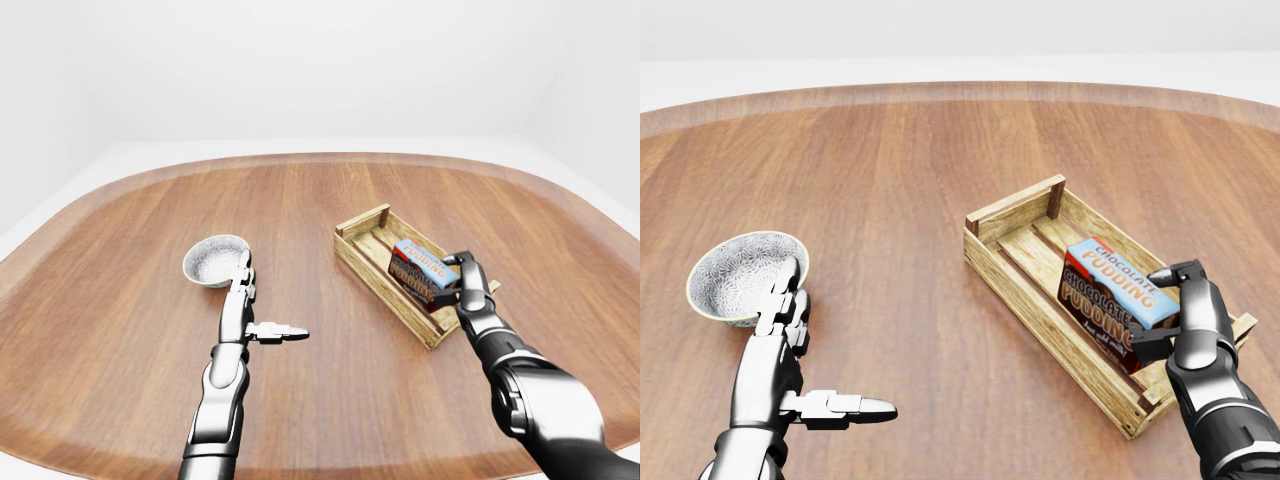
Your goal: Pick up the chocolate pudding and put it in the tray.
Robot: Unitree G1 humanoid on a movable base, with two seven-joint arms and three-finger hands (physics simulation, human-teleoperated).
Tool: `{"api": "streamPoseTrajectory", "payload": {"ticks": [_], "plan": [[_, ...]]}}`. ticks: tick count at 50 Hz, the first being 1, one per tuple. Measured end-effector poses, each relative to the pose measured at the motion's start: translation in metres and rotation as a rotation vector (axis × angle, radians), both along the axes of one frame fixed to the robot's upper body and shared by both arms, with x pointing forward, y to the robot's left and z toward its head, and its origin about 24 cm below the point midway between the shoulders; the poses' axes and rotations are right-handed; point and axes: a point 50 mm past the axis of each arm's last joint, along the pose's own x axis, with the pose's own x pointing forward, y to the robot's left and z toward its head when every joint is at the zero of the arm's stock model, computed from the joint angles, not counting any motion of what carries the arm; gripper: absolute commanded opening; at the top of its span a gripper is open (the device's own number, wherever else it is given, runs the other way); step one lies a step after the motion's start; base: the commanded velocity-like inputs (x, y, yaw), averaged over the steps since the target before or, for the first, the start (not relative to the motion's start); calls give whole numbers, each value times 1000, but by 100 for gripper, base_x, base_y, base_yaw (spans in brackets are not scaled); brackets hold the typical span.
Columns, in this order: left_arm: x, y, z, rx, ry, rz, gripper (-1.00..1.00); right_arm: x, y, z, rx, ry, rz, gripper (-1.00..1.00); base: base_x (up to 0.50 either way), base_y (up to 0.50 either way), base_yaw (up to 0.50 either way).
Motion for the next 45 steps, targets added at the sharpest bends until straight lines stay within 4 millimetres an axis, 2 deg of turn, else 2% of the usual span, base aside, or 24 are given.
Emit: {"api": "streamPoseTrajectory", "payload": {"ticks": [45], "plan": [[0, 0, 0, 0, 0, 0, 100, -15, -10, -14, -23, 46, -26, -100, 0, 0, 0]]}}
